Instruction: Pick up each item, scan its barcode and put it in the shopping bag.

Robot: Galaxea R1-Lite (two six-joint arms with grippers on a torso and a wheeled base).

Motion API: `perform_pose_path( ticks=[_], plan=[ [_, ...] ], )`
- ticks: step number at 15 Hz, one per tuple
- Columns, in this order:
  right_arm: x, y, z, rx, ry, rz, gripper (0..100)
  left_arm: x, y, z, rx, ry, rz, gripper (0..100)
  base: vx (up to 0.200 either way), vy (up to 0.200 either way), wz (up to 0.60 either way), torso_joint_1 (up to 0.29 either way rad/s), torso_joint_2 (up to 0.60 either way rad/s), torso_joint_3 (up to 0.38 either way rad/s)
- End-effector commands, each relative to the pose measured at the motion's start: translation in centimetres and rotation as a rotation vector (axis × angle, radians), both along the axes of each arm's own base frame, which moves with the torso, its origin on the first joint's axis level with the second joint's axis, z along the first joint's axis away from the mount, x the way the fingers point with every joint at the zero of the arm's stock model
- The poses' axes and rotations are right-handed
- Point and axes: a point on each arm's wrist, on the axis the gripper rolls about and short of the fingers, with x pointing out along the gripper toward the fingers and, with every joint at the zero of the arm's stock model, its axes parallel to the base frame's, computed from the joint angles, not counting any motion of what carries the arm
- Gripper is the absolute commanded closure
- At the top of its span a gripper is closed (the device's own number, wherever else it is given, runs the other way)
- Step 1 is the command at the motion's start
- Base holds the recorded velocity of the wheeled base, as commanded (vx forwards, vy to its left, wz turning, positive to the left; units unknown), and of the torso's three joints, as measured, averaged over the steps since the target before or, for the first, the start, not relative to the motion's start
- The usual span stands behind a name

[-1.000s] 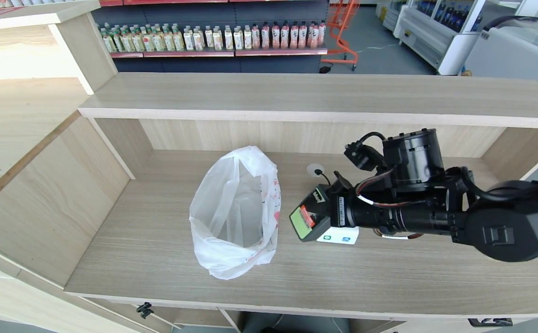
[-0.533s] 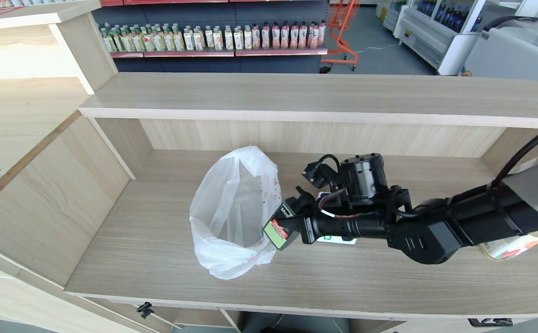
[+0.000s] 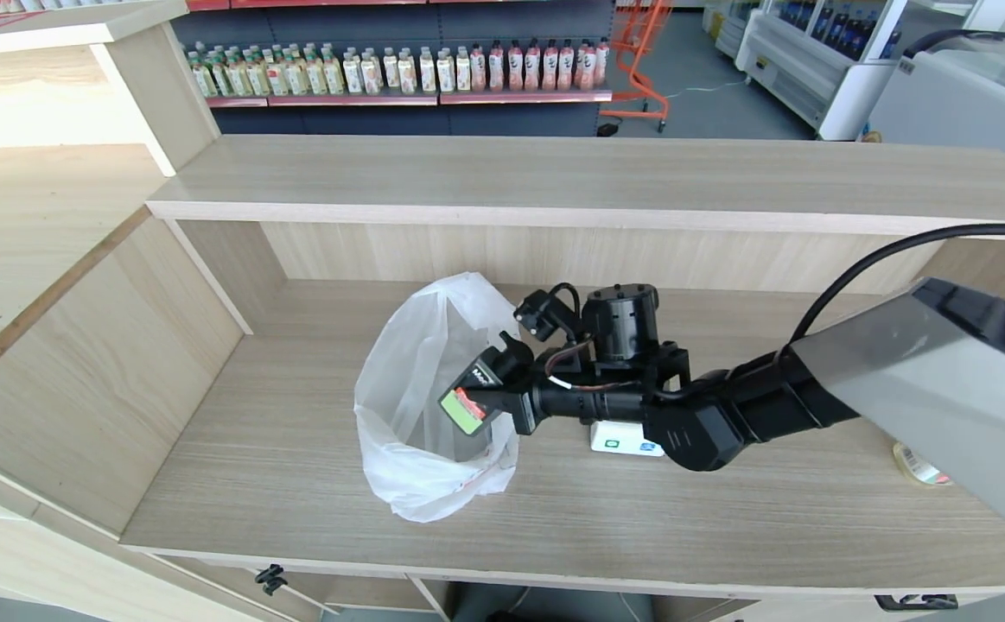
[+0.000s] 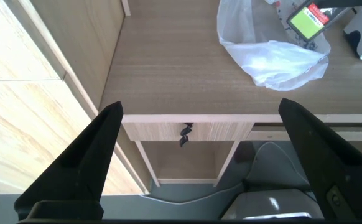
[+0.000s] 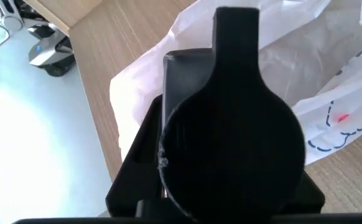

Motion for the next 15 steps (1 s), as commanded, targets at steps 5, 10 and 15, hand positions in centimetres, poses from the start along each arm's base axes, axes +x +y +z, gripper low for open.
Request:
perform_pose_path(
  ticks=[5, 10, 15],
  plan=[
    [1.3, 2.0, -3.4, -0.063, -0.044, 0.041, 100, 0.0, 0.0, 0.0, 0.000, 0.000, 0.000, 0, 0.000, 0.000, 0.00, 0.000, 0.00, 0.000],
    [1.2, 1.9, -2.7, -0.073, -0.098, 0.052, 0, 0.0, 0.0, 0.0, 0.000, 0.000, 0.000, 0, 0.000, 0.000, 0.00, 0.000, 0.00, 0.000],
    [0.3, -1.2, 1.3, 0.057, 0.073, -0.053, 0, 0.0, 0.0, 0.0, 0.000, 0.000, 0.000, 0, 0.000, 0.000, 0.00, 0.000, 0.00, 0.000]
  ],
)
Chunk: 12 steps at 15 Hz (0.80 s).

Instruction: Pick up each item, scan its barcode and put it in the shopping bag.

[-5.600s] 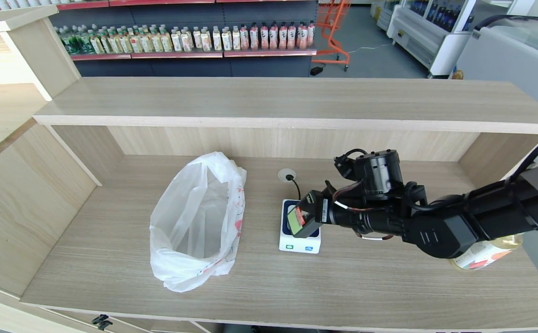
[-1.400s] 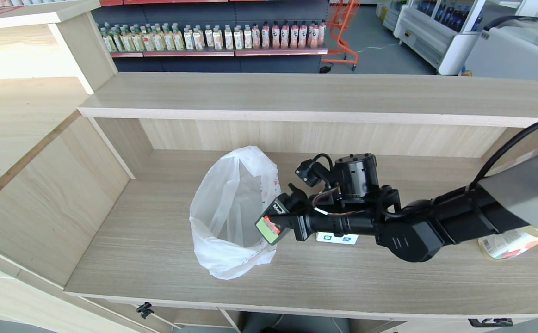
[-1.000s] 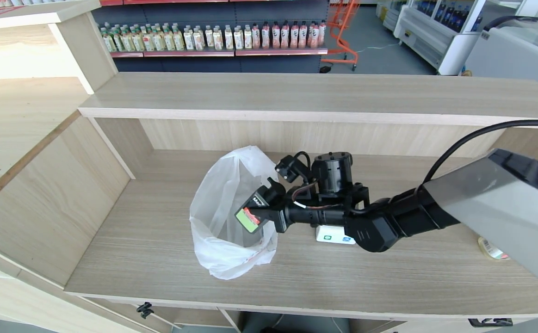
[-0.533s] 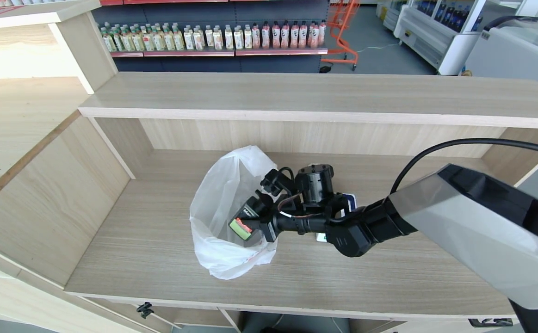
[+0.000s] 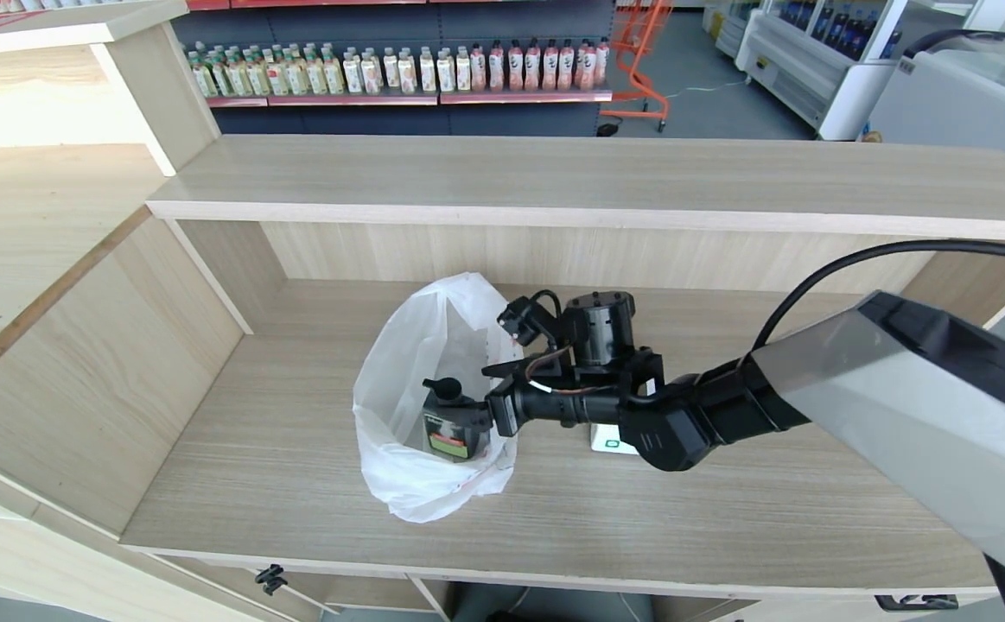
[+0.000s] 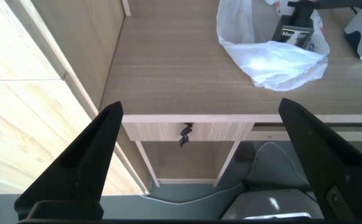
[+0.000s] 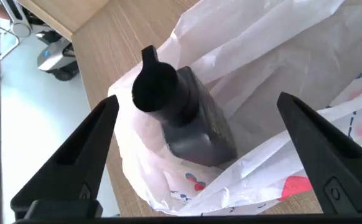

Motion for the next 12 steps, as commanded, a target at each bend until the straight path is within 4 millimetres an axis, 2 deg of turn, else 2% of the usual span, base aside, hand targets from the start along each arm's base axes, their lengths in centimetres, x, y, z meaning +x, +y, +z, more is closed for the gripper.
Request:
perform_pose_path(
  ticks=[1, 2, 3, 4, 6, 7, 8, 10, 12],
  plan=[
    [-0.5, -3.8, 2.3, 0.030, 0.050, -0.078, 0, 0.0, 0.0, 0.0, 0.000, 0.002, 0.000, 0, 0.000, 0.000, 0.00, 0.000, 0.00, 0.000],
    [-0.7, -5.7, 2.4, 0.032, 0.095, -0.120, 0, 0.0, 0.0, 0.0, 0.000, 0.002, 0.000, 0, 0.000, 0.000, 0.00, 0.000, 0.00, 0.000],
    [-0.9, -8.2, 3.1, 0.053, 0.139, -0.183, 0, 0.0, 0.0, 0.0, 0.000, 0.002, 0.000, 0, 0.000, 0.000, 0.00, 0.000, 0.00, 0.000],
    [-1.8, -9.6, 4.2, 0.080, 0.185, -0.216, 0, 0.0, 0.0, 0.0, 0.000, 0.002, 0.000, 0, 0.000, 0.000, 0.00, 0.000, 0.00, 0.000],
    [-6.7, -12.7, 8.2, 0.108, 0.257, -0.253, 0, 0.0, 0.0, 0.0, 0.000, 0.002, 0.000, 0, 0.000, 0.000, 0.00, 0.000, 0.00, 0.000],
    [-7.8, -13.7, 8.8, 0.109, 0.258, -0.267, 0, 0.0, 0.0, 0.0, 0.000, 0.002, 0.000, 0, 0.000, 0.000, 0.00, 0.000, 0.00, 0.000],
    [-10.8, -16.1, 10.1, 0.125, 0.231, -0.313, 0, 0.0, 0.0, 0.0, 0.000, 0.002, 0.000, 0, 0.000, 0.000, 0.00, 0.000, 0.00, 0.000],
    [-13.1, -20.0, 10.7, 0.057, 0.102, -0.471, 0, 0.0, 0.0, 0.0, 0.000, 0.003, 0.000, 0, 0.000, 0.000, 0.00, 0.000, 0.00, 0.000],
    [-14.9, -23.0, 10.0, -0.099, -0.017, -0.638, 0, 0.0, 0.0, 0.0, 0.000, 0.002, 0.000, 0, 0.000, 0.000, 0.00, 0.000, 0.00, 0.000]
  ],
)
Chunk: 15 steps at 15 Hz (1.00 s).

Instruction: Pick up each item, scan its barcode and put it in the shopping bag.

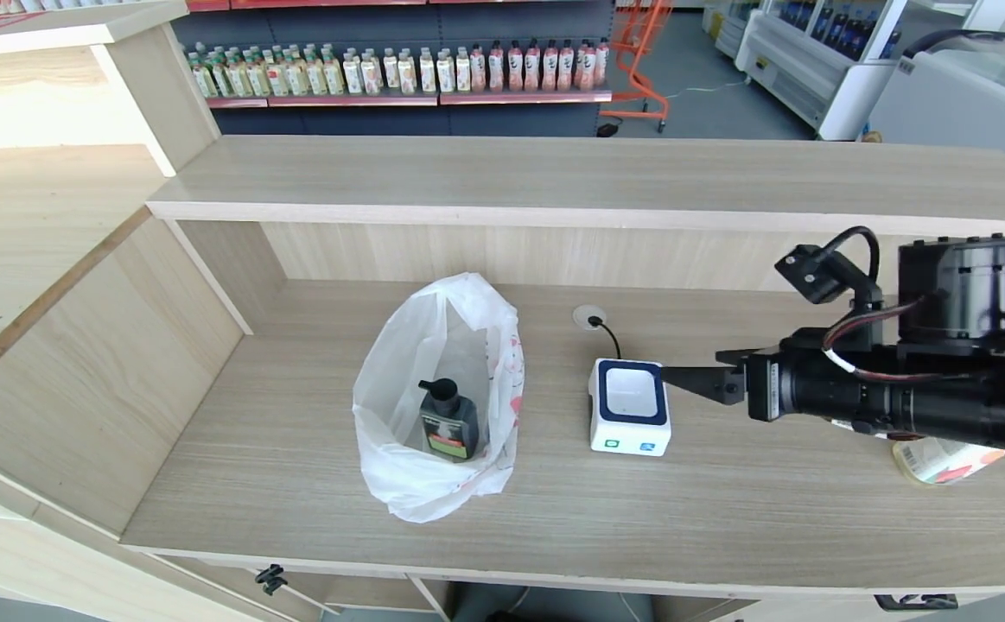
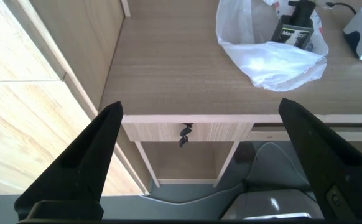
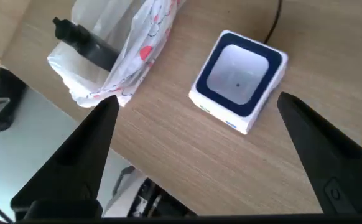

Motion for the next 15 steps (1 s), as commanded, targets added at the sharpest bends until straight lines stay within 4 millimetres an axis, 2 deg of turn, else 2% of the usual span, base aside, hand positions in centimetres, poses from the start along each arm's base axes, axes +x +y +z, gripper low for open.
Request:
perform_pose_path(
  ticks=[1, 4, 7, 11, 14, 15],
  plan=[
    [-5.4, -4.2, 1.5, -0.058, -0.109, -0.156, 0, 0.0, 0.0, 0.0, 0.000, 0.002, 0.000, 0, 0.000, 0.000, 0.00, 0.000, 0.00, 0.000],
    [-7.3, -6.2, 1.0, -0.043, -0.103, -0.249, 0, 0.0, 0.0, 0.0, 0.000, 0.002, 0.000, 0, 0.000, 0.000, 0.00, 0.000, 0.00, 0.000],
    [-7.3, -6.8, 1.0, -0.047, -0.101, -0.284, 0, 0.0, 0.0, 0.0, -0.002, 0.002, 0.000, 0, 0.000, 0.000, 0.00, 0.000, 0.00, 0.000],
    [-7.5, -7.8, 0.3, -0.058, -0.071, -0.349, 0, 0.0, 0.0, 0.0, 0.000, 0.002, 0.000, 0, -0.200, 0.000, 0.00, 0.005, 0.00, -0.002],
    [-8.4, -8.6, -0.4, -0.066, -0.037, -0.391, 0, 0.0, 0.0, 0.0, 0.000, 0.002, 0.000, 0, 0.000, 0.000, 0.00, 0.000, 0.00, 0.000],
    [-8.5, -8.6, -0.4, -0.067, -0.034, -0.395, 0, 0.0, 0.0, 0.0, 0.000, 0.002, 0.000, 0, 0.000, -0.200, 0.00, -0.007, -0.01, 0.007]
  ],
)
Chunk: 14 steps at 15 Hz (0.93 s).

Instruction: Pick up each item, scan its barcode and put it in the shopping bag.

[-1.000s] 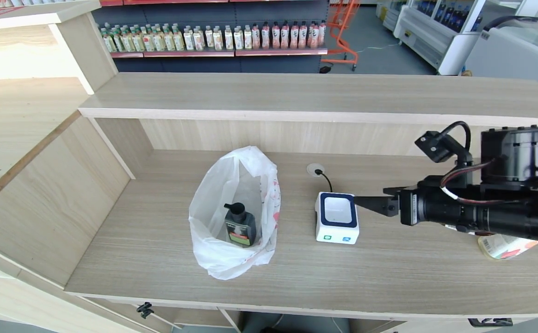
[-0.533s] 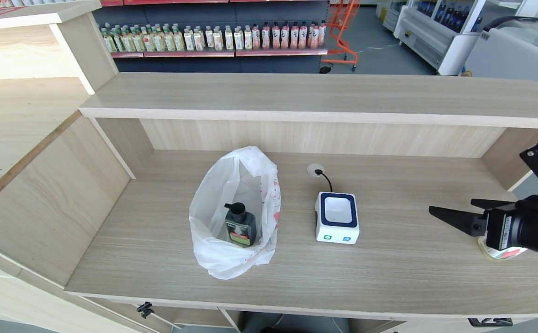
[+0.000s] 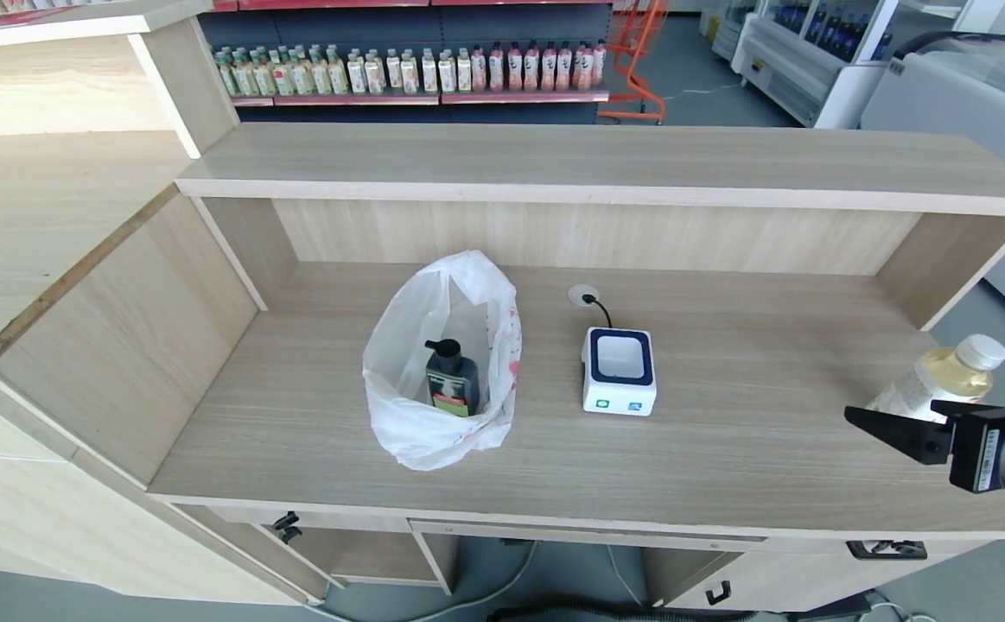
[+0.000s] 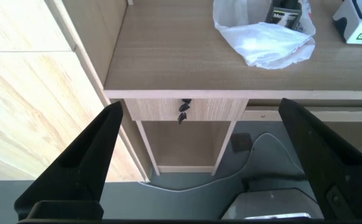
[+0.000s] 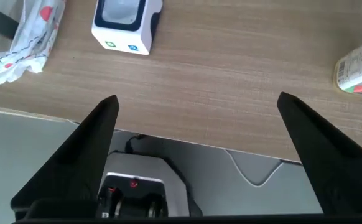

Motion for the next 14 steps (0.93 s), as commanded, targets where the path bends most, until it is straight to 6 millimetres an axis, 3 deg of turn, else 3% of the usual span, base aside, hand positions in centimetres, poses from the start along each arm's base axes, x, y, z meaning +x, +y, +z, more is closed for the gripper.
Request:
perform_pose_path(
  ticks=[1, 14],
  plan=[
    [-0.2, -0.4, 0.0, -0.001, -0.002, -0.024, 0, 0.0, 0.0, 0.0, 0.000, 0.001, 0.000, 0, 0.000, -0.200, 0.00, 0.007, 0.00, 0.002],
    [0.4, -1.0, -1.1, -0.043, 0.060, -0.200, 0, 0.0, 0.0, 0.0, 0.001, 0.001, 0.000, 0, 0.000, -0.200, 0.00, 0.003, 0.00, 0.002]
  ],
)
